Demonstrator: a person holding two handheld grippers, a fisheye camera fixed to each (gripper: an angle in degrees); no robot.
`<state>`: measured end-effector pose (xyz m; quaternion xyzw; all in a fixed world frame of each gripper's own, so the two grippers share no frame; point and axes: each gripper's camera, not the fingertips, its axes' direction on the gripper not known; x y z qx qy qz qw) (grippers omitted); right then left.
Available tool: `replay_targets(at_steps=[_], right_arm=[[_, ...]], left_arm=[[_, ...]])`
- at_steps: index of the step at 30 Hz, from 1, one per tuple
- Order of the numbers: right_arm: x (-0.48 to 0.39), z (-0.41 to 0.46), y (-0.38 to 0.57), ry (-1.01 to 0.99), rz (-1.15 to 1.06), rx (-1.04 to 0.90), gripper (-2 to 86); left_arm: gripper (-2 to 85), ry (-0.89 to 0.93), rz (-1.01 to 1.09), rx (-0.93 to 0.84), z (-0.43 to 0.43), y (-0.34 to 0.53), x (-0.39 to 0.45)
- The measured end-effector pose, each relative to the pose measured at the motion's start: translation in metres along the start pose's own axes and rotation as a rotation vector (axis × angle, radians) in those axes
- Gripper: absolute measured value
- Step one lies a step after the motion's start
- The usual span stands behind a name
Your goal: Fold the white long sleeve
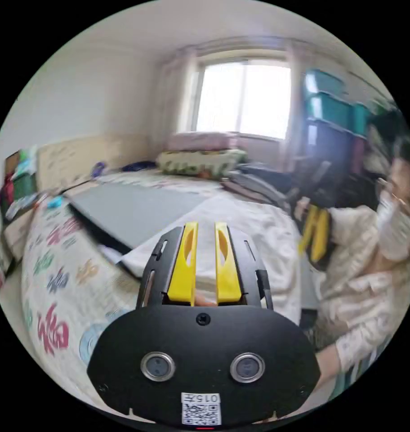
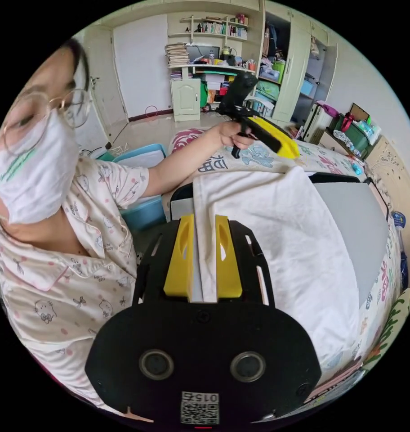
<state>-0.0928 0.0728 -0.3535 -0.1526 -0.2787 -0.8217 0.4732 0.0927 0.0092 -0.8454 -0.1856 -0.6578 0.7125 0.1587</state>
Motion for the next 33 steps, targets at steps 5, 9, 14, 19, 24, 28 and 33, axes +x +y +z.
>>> replay_targets(at_steps=[5,9,14,19,24,28,33], right_arm=[[-0.008,0.007,0.054,0.107,0.089,-0.002,8.0],[0.0,0.025,0.062,0.107,0.098,-0.057,7.3],[0.012,0.032,0.077,0.105,0.105,-0.07,0.7],[0.024,0.021,0.101,-0.032,0.097,-0.011,-0.6],[0.031,0.036,0.118,-0.032,0.093,-0.048,0.4],[0.026,0.019,0.142,-0.105,0.041,0.044,7.6],[0.024,-0.025,0.215,0.099,0.225,0.193,7.7]], left_arm=[[8.4,0.213,0.505,-0.123,0.015,-0.067,0.095],[8.7,0.256,0.534,-0.237,0.036,-0.108,0.094],[4.8,0.262,0.554,-0.439,0.058,-0.152,0.092],[1.4,0.32,0.555,-0.434,0.027,-0.191,0.072],[0.7,0.328,0.548,-0.444,-0.01,-0.225,0.057],[0.7,0.313,0.566,-0.467,-0.042,-0.252,0.051],[0.9,0.274,0.624,-0.336,-0.115,-0.285,0.05]])
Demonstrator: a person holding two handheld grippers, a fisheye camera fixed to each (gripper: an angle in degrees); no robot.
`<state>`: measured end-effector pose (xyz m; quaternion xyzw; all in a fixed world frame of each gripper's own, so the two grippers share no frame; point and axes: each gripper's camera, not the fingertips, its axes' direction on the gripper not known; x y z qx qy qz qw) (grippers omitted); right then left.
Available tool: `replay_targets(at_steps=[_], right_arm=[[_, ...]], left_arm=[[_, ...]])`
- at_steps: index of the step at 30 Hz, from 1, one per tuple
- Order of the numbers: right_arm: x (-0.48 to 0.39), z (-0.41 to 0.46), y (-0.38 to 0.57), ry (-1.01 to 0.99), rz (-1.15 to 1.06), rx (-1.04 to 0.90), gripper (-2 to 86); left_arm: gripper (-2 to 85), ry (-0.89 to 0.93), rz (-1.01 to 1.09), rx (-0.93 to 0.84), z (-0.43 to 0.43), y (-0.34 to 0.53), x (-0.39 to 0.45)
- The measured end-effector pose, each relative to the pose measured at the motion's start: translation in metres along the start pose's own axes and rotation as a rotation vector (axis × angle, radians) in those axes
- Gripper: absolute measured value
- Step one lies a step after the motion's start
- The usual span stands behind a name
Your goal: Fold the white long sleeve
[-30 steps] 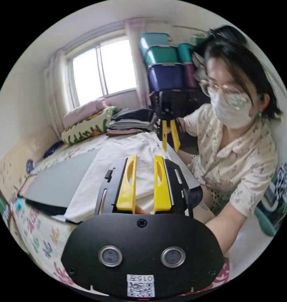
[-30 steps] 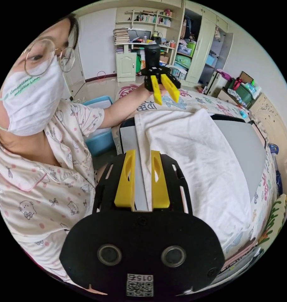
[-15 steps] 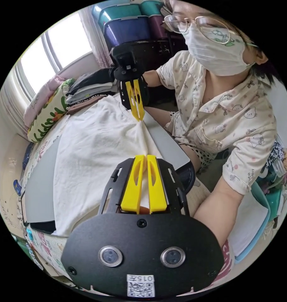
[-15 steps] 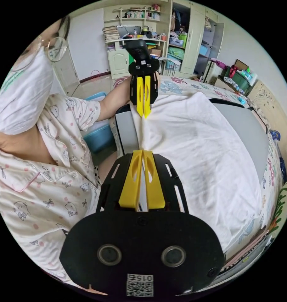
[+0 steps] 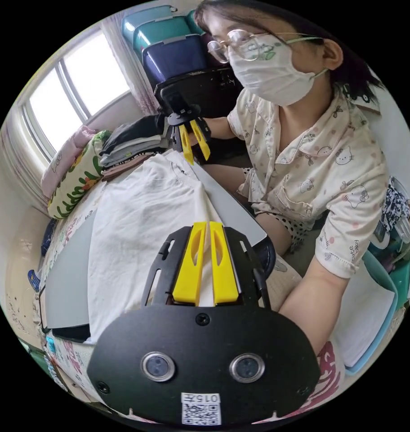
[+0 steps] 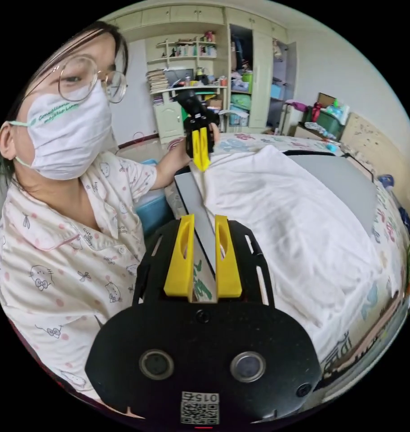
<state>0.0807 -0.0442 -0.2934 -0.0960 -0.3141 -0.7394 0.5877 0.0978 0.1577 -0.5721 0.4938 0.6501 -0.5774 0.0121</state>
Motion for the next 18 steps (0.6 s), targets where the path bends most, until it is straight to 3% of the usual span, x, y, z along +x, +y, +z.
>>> replay_targets(at_steps=[2,6,11,15,18], right_arm=[[0.005,-0.03,0.039,0.231,0.098,0.061,7.7],[0.021,-0.067,0.081,0.489,0.227,0.115,7.7],[0.09,-0.076,0.138,0.293,0.465,0.231,8.9],[0.11,-0.062,0.164,0.276,0.48,0.234,9.0],[0.118,-0.059,0.177,0.279,0.477,0.264,6.5]], left_arm=[[1.3,-0.027,0.032,0.04,-0.035,-0.009,0.002],[2.3,-0.067,0.017,0.089,-0.075,-0.044,-0.013],[6.0,-0.112,-0.309,-0.027,-0.059,-0.152,-0.079],[7.2,-0.076,-0.438,-0.079,-0.028,-0.196,-0.112],[7.5,-0.157,-0.497,-0.225,-0.006,-0.215,-0.131]])
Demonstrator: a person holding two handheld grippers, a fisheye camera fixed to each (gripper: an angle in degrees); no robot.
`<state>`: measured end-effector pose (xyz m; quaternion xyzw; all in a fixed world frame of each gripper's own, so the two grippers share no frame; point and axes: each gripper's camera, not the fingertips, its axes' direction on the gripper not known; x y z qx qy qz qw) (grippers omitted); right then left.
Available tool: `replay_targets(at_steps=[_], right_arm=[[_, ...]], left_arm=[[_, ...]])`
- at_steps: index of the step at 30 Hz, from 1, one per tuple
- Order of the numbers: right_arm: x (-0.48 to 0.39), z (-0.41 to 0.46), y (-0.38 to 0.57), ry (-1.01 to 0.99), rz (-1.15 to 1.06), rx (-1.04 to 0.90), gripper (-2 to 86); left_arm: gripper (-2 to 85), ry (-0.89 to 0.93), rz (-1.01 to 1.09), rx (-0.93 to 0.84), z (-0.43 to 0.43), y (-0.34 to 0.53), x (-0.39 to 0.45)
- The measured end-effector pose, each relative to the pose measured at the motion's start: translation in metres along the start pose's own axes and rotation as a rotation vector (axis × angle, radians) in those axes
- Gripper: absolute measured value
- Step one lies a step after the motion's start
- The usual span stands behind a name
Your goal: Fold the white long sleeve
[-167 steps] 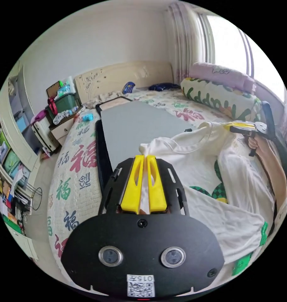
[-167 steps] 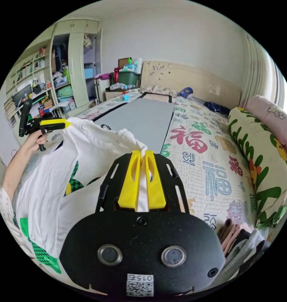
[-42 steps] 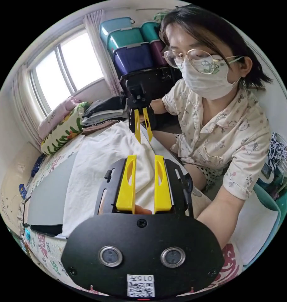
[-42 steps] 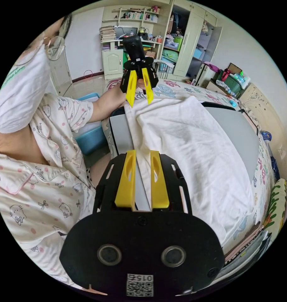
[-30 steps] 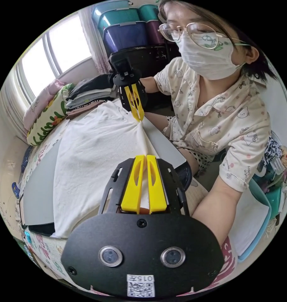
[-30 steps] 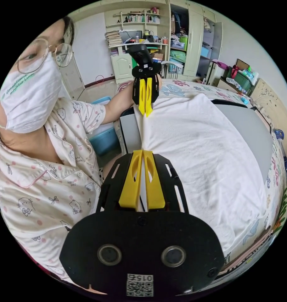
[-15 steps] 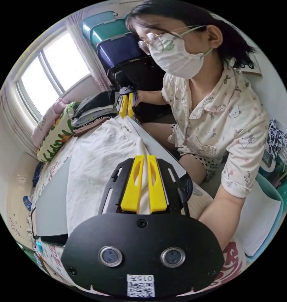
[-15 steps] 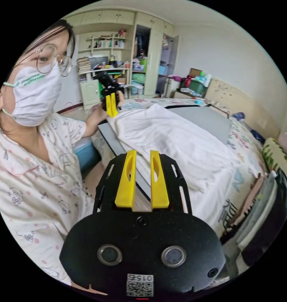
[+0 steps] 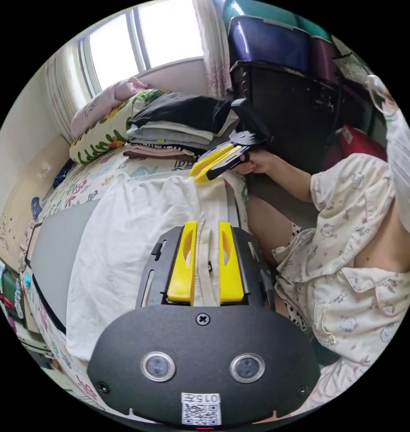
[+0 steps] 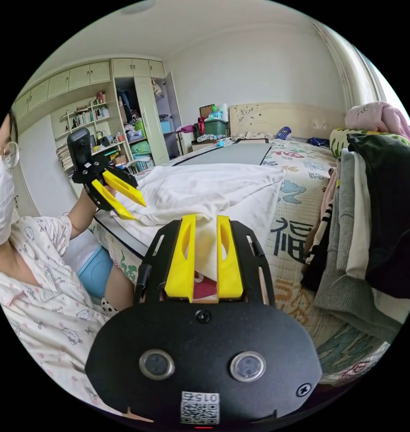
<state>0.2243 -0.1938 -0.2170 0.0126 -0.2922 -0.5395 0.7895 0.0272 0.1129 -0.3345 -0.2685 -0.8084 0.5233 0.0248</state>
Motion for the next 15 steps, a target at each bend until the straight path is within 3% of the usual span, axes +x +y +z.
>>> replay_targets(at_steps=[6,15], right_arm=[[0.022,-0.004,0.015,-0.032,-0.033,0.021,0.7],[0.023,-0.013,0.066,0.046,-0.065,0.087,-0.3]], left_arm=[[3.2,-0.026,-0.067,-0.094,-0.019,-0.02,-0.022],[1.2,-0.079,0.05,-0.151,-0.082,-0.036,-0.011]])
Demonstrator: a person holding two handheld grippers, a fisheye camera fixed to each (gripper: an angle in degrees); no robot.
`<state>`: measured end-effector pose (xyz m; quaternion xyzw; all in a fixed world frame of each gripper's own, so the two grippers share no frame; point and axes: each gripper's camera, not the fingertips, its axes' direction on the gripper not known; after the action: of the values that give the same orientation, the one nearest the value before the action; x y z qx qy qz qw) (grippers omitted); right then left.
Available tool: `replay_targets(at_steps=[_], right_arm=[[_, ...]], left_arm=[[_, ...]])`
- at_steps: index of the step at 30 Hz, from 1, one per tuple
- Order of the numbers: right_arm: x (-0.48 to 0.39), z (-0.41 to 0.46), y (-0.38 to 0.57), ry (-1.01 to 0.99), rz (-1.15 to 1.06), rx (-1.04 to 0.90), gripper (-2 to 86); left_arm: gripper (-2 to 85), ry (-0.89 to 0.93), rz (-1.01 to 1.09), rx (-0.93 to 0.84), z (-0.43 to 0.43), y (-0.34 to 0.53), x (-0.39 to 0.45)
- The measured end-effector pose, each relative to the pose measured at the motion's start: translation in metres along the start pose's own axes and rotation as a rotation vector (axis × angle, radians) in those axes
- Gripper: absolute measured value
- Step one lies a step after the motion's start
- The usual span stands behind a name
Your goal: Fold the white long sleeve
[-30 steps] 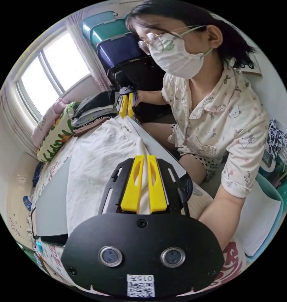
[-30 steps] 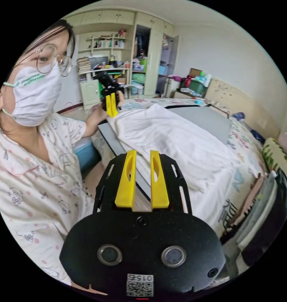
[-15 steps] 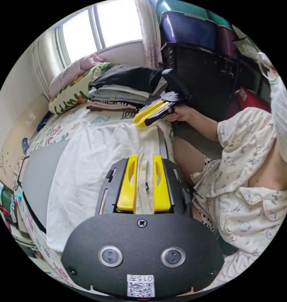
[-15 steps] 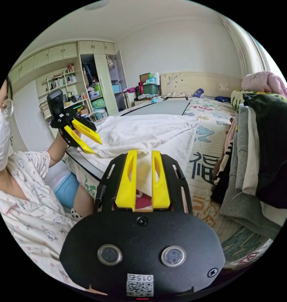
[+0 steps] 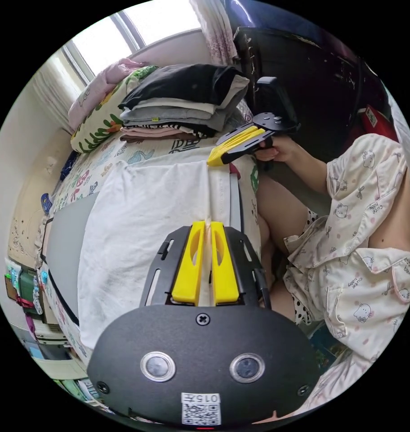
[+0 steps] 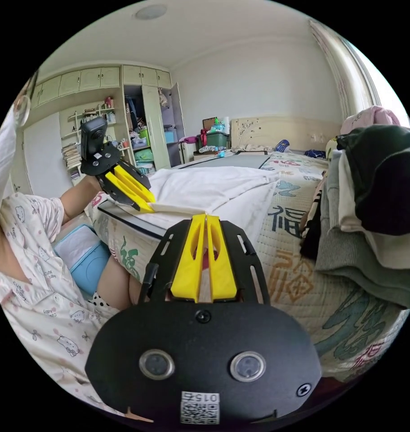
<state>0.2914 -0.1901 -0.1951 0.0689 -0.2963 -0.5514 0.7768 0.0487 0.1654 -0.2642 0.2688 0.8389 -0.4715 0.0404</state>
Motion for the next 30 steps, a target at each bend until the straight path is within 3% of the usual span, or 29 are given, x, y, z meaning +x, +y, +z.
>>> replay_targets(at_steps=[3,9,14,19,26,30], right_arm=[[-0.001,-0.007,0.008,-0.057,-0.031,0.028,-0.3],[0.01,0.0,0.008,0.072,-0.092,0.052,2.8],[0.016,0.032,0.004,0.025,-0.141,-0.005,8.9],[0.027,0.041,0.01,0.052,-0.106,0.068,5.6],[0.034,0.051,0.02,0.088,-0.111,0.115,0.1],[0.036,0.052,0.027,0.076,-0.106,0.117,-0.8]], left_arm=[[1.2,-0.021,0.03,-0.031,-0.017,-0.005,-0.004],[1.2,0.007,0.008,-0.037,-0.044,-0.004,-0.025],[1.1,0.186,-0.07,0.066,-0.074,0.004,-0.071],[0.7,0.107,-0.192,0.16,-0.096,-0.034,-0.149],[0.0,-0.033,-0.437,0.012,0.014,-0.157,-0.315],[-0.1,-0.028,-0.475,-0.099,0.08,-0.189,-0.35]])
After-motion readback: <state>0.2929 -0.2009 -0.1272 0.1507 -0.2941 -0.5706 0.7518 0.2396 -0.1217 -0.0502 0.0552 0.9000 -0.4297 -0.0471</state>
